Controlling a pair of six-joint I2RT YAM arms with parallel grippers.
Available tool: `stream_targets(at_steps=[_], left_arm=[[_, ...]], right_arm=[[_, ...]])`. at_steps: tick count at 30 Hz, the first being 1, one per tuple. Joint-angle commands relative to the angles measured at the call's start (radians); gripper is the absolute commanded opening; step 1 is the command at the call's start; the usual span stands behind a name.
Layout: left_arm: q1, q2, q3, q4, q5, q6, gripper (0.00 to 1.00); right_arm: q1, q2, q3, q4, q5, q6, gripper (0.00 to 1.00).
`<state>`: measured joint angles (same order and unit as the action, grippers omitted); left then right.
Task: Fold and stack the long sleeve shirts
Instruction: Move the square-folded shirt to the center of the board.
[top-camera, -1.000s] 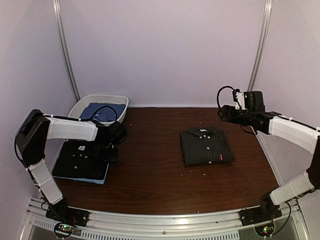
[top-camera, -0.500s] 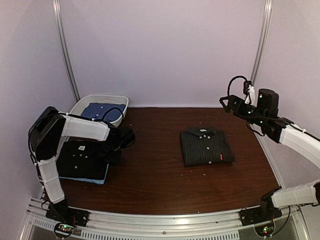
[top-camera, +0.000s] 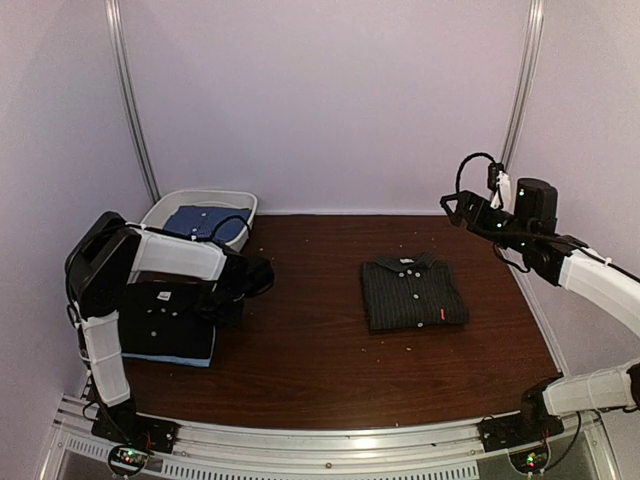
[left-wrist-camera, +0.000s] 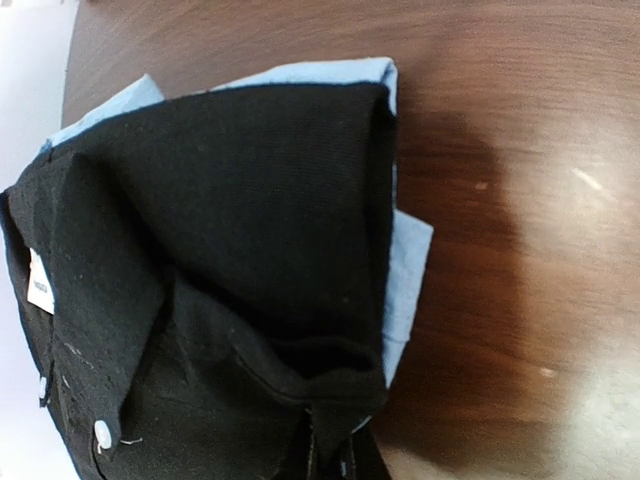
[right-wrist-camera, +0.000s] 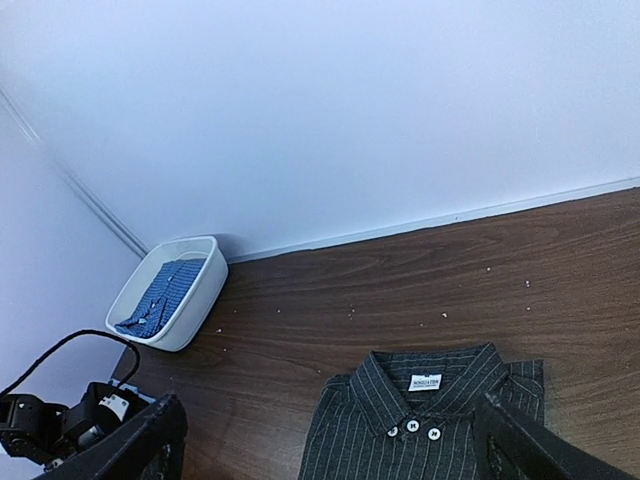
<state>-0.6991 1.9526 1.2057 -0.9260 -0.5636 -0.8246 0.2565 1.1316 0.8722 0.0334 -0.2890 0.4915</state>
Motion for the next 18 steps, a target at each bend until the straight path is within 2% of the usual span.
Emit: stream_targets(at_steps=[1,18], left_arm=[[-0.039,0.013,0.1,0.011,0.121,0.016,0.0],[-0.154,0.167,0.496,0.085,0.407,0.026,0.0]], right_arm=[[-0.008,0.014,0.009,-0.008,-0.029,-0.032,1.0],[-0.009,0.067,-0.004,-0.027,-0.061,-0.055,1.0]])
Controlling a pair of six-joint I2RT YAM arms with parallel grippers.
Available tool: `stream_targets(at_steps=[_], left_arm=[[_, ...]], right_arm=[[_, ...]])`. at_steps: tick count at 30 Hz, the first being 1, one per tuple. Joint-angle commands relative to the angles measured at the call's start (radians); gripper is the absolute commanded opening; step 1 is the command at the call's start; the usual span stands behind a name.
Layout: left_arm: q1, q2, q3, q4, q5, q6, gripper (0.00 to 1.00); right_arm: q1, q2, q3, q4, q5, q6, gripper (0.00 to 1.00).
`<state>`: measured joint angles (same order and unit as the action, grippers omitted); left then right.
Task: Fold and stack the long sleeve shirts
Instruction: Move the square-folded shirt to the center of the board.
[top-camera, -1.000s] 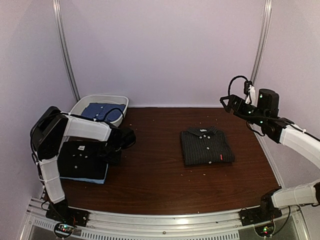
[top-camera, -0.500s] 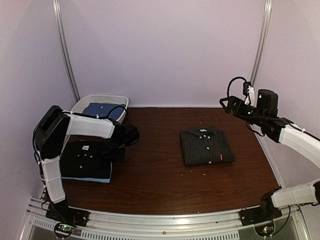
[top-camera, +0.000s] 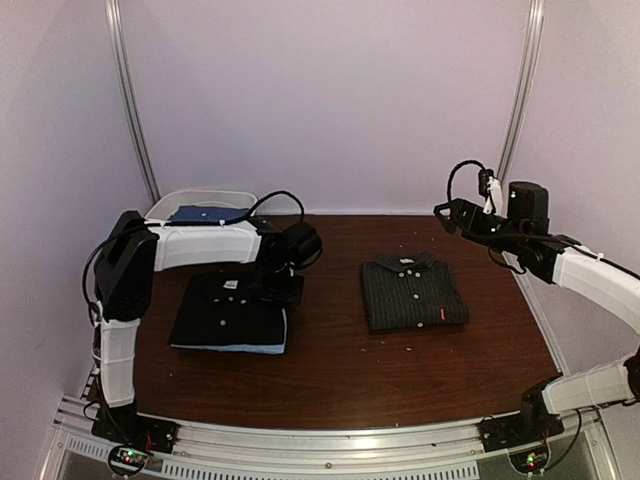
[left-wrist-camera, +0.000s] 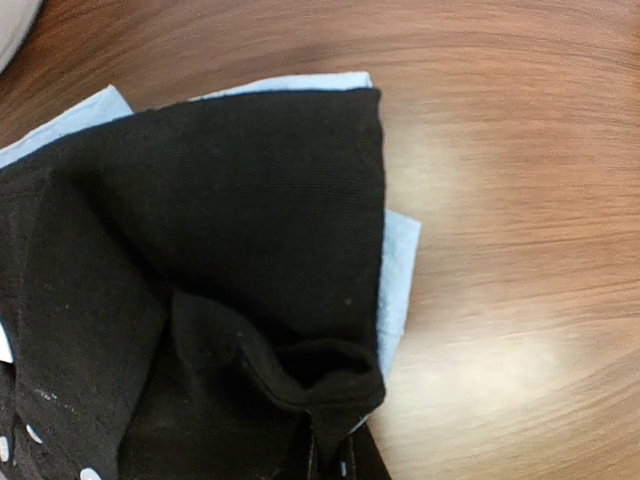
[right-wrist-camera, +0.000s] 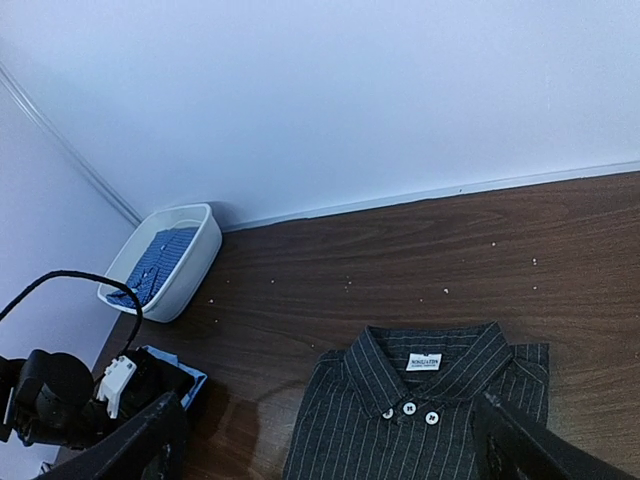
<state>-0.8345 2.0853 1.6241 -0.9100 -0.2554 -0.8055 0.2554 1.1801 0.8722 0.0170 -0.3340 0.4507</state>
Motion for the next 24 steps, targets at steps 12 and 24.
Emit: stream_targets(at_steps=[12,24], left_arm=[[-0.027,0.113,0.191,0.158,0.238,-0.001,0.0],[-0.055,0.111,0.225,0.203,0.326,0.01,0.36]], right_arm=[[-0.008,0.07,0.0,-0.055,-0.022,-0.03,1.0],[-0.008,0.125,0.002,-0.094,0.018,-0.041,1.0]])
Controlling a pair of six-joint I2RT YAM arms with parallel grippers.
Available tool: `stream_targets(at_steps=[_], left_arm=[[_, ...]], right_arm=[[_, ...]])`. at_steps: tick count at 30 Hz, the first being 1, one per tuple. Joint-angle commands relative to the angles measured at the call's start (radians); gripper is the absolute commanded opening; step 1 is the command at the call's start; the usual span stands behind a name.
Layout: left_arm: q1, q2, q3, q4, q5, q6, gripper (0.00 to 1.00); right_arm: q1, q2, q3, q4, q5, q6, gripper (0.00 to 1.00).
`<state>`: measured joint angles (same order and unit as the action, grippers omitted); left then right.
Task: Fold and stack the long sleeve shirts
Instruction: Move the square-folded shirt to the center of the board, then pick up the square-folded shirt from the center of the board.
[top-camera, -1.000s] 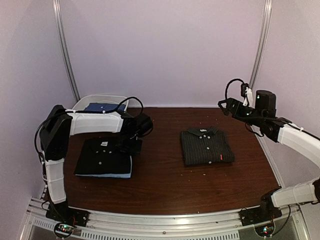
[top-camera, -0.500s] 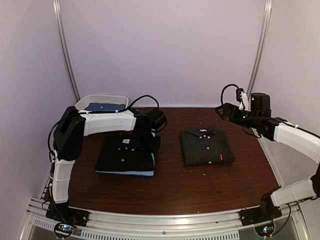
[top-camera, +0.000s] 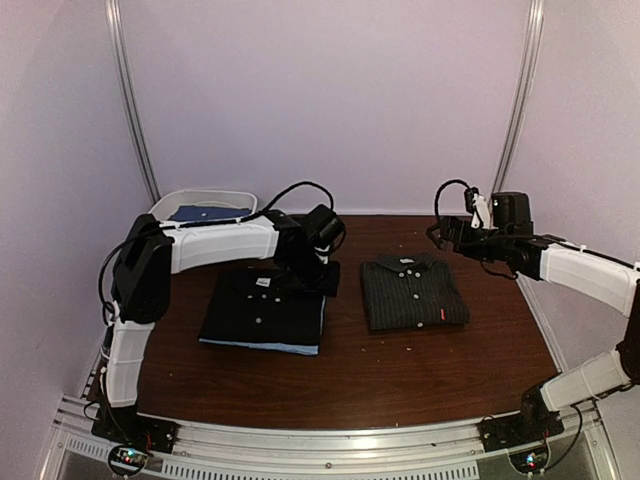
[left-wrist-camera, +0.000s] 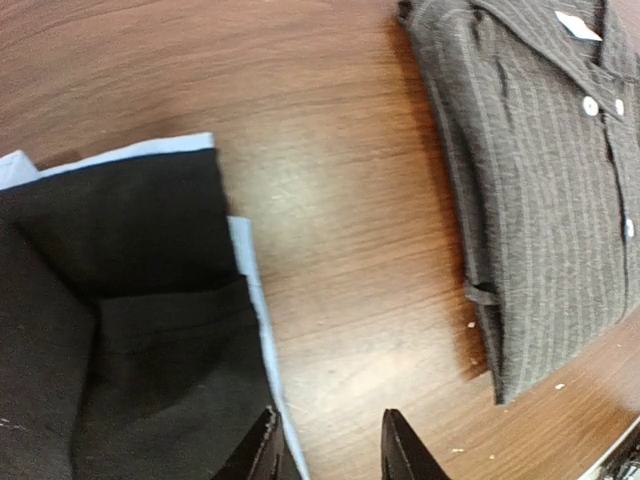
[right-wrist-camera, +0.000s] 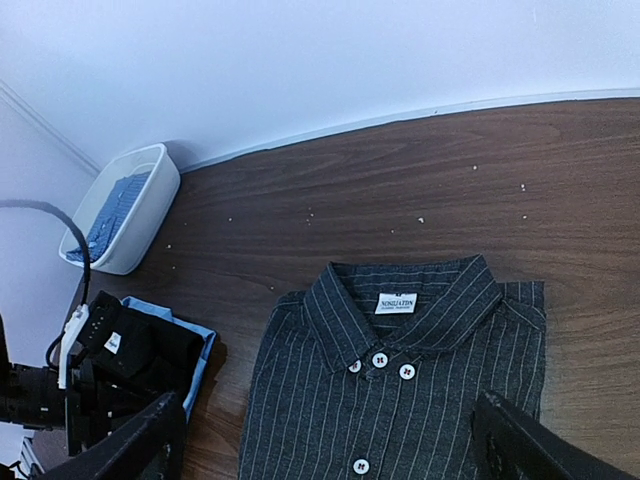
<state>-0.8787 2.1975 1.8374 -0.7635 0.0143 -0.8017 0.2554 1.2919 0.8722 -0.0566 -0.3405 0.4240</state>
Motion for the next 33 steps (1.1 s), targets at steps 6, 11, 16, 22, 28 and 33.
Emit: stream_targets(at_steps=[6,11,16,22,28,33], left_arm=[[-0.013,0.001,0.001,0.14,0.121,0.013,0.42],[-0.013,0.034,0.005,0.256,0.192,0.004,0.44],[-0.013,0.124,0.069,0.283,0.2,-0.008,0.46],[-0.013,0.228,0.173,0.284,0.184,-0.011,0.5],[-0.013,0.277,0.222,0.284,0.18,-0.022,0.5],[-0.012,0.302,0.244,0.289,0.172,-0.034,0.5]], right_arm=[[-0.01,0.044,0.014,-0.072,0.093,-0.054,1.0],[-0.051,0.079,0.007,-0.103,0.137,-0.076,1.0],[-0.111,0.123,-0.045,-0.09,0.126,-0.065,1.0],[-0.158,0.195,-0.105,-0.028,0.085,-0.052,0.99],[-0.167,0.308,-0.12,0.008,0.045,-0.043,0.95],[-0.168,0.369,-0.122,0.032,0.035,-0.041,0.92]])
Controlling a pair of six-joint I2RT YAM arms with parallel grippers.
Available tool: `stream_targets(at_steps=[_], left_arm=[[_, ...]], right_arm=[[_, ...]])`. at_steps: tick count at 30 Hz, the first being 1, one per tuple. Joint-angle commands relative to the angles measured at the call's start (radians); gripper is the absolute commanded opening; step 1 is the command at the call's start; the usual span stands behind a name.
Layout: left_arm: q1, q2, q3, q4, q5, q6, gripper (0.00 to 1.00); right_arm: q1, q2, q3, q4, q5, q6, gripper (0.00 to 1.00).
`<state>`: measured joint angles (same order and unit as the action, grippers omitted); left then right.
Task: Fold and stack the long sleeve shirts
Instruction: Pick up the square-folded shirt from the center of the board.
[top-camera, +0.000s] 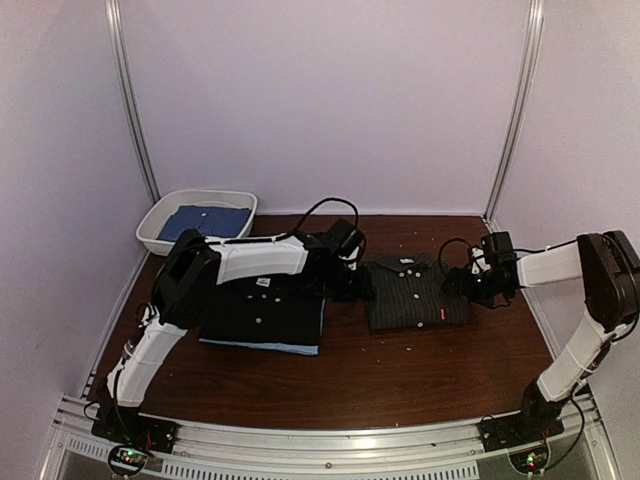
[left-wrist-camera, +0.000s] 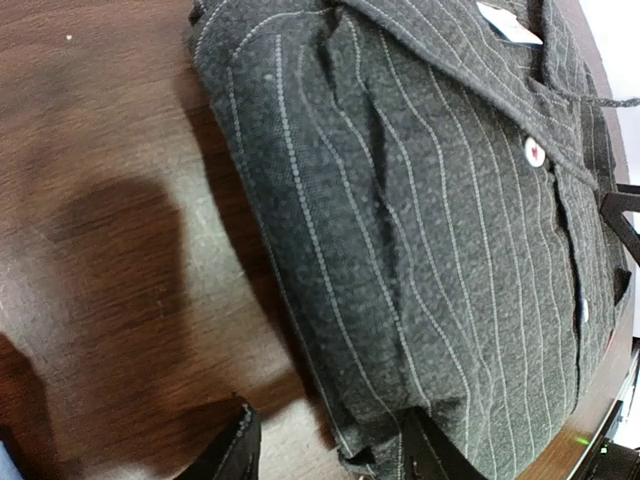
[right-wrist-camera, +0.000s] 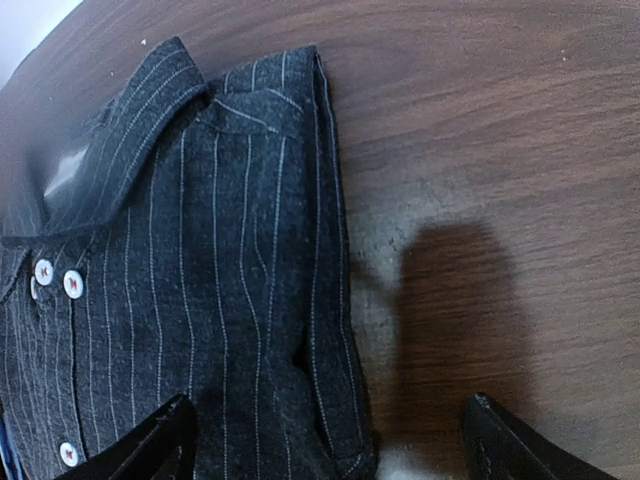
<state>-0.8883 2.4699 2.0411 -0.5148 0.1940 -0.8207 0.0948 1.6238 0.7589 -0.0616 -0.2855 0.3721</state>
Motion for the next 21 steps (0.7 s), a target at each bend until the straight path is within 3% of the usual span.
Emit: stream_targets(at_steps=[1,11,18,21], left_arm=[[-0.002,0.035,0.047,0.04,-0.008,-0.018,0.5],[-0.001,0.089,0.089,0.052,0.028,-0.065,0.46],[-0.001,0.097,0.079,0.091,0.078,-0.097,0.25],[-0.001,0.098,0.093,0.094,0.093,-0.1,0.15]], right_arm=[[-0.007,0.049,-0.008,0.043,-0.023,0.013,0.91],[-0.006,0.114,0.024,0.051,-0.097,0.024,0.77],[0.006,0.141,0.039,0.057,-0.157,0.038,0.63],[0.007,0.15,0.039,0.059,-0.197,0.049,0.51]])
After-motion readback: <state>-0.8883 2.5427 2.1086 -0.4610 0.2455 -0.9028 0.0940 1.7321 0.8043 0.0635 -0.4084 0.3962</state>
